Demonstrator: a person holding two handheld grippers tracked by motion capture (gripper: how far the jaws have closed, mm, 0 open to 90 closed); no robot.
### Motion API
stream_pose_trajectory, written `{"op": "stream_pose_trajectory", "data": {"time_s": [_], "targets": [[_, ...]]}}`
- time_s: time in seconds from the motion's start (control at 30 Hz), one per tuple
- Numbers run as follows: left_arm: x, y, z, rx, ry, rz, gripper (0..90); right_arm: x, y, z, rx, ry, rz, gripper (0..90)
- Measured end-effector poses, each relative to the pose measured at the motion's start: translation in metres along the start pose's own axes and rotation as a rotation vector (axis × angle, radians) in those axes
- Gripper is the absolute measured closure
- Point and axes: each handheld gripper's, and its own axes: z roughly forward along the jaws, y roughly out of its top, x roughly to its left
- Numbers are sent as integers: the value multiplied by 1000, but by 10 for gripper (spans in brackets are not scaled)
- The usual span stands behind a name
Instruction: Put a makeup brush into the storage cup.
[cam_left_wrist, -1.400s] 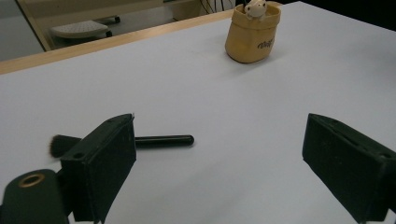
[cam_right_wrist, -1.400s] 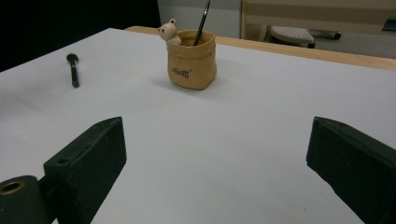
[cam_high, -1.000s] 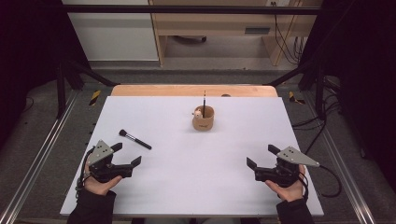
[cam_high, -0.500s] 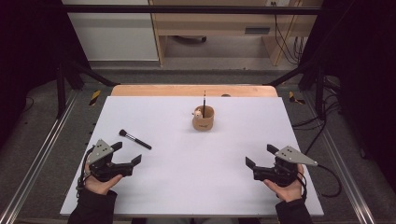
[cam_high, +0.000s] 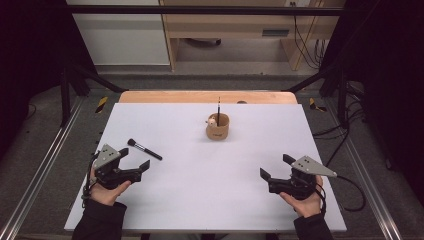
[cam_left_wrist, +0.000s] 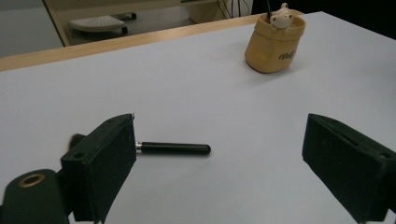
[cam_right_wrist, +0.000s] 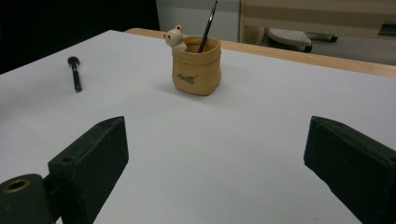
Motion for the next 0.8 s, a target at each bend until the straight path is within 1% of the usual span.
{"op": "stream_pose_trajectory", "data": {"time_s": [0.07, 0.17, 0.27, 0.33, 0.53, 0.8], "targets": [[1, 1, 2, 2, 8, -5, 90, 1, 0, 0, 2, 2, 2, 71], [2, 4, 6, 11, 16, 0, 90, 2, 0, 1, 4, 1, 6, 71], [4, 7, 10, 21, 26, -2, 90, 2, 1, 1, 3, 3, 2, 71], [5, 7, 13, 25, 30, -14, 90, 2, 1, 1, 2, 4, -1, 71], [6, 7, 24, 47, 41, -16, 90, 2, 2, 1, 1, 6, 1, 71], [7, 7, 36, 58, 54, -37, 92, 2, 2, 1, -4, 5, 7, 68]]}}
